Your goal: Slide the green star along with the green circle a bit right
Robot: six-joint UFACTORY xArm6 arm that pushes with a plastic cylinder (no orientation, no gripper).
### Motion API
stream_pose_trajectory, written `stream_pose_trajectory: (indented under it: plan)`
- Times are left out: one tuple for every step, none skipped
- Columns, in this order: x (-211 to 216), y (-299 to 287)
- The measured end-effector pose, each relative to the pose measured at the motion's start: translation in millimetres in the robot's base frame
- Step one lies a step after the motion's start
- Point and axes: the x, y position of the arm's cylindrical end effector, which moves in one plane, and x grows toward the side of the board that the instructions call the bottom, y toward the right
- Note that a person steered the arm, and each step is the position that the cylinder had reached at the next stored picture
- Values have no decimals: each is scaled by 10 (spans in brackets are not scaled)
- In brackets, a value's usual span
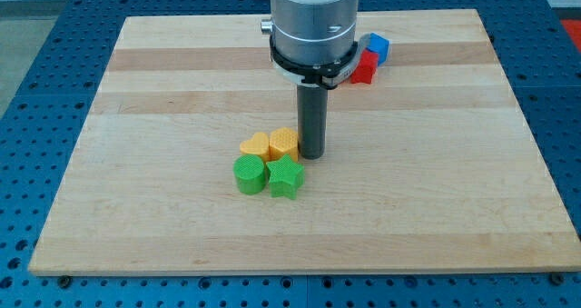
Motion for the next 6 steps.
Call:
stream_pose_trajectory:
  plan:
    - [-59,3]
    - [-277,50]
    - [-451,-93]
    - [-494,-523]
    - [-457,-1005]
    - [-192,-1248]
